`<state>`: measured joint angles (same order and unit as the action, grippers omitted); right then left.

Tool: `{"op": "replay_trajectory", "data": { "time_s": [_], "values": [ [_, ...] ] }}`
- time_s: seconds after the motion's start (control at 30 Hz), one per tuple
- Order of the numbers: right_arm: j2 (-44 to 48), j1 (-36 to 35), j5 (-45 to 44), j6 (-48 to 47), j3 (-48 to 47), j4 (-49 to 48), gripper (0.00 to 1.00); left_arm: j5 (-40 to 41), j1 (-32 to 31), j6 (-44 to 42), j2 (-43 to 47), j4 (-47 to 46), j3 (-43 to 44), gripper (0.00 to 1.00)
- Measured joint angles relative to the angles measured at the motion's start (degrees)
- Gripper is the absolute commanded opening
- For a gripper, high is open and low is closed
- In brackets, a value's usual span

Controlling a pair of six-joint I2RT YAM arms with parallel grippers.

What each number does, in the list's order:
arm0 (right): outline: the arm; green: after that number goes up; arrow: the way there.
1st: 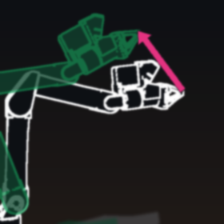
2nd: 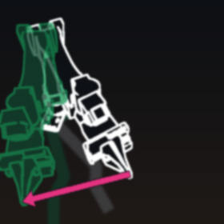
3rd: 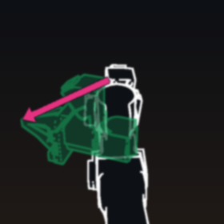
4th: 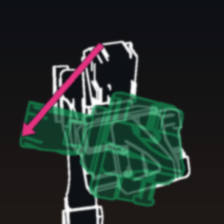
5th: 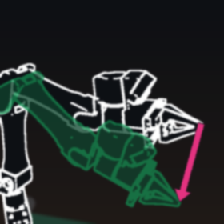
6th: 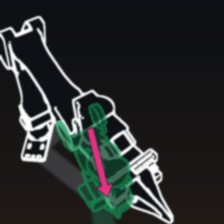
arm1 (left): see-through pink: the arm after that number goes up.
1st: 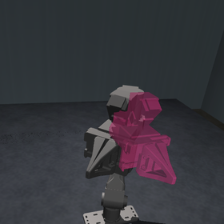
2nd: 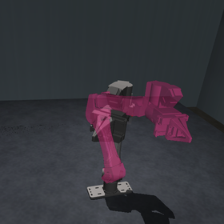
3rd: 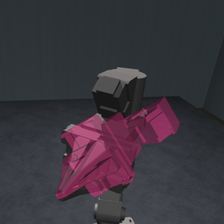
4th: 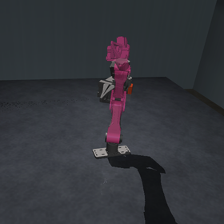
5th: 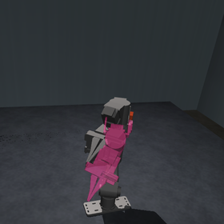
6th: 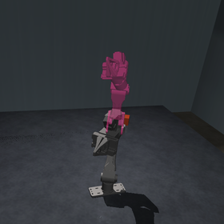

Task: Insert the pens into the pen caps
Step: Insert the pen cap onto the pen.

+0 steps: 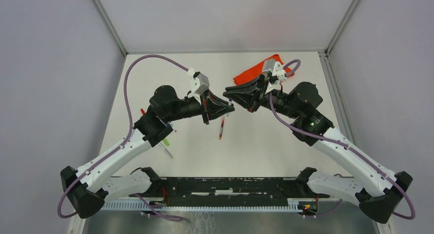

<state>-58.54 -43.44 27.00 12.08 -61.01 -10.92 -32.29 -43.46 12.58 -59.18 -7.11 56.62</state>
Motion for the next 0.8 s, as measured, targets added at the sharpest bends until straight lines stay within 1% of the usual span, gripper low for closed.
{"op": "replay_trajectory", "data": {
  "time_s": [0.3, 0.53, 0.8],
  "values": [
    [0.3, 0.0, -1.5, 3.5, 0.6, -0.4, 0.00, 0.7, -0.1, 0.0, 0.6, 1.1, 0.0, 0.02],
    [-0.2, 0.0, -5.9, 6.3, 0.7, -0.6, 0.00, 5.7, -0.6, 0.0, 1.0, 1.3, 0.0, 0.02],
    [0.0, -0.5, -9.8, 11.4, 4.4, -5.7, 0.00, 7.3, -0.7, 0.0, 0.8, 1.4, 0.0, 0.02]
  ]
}}
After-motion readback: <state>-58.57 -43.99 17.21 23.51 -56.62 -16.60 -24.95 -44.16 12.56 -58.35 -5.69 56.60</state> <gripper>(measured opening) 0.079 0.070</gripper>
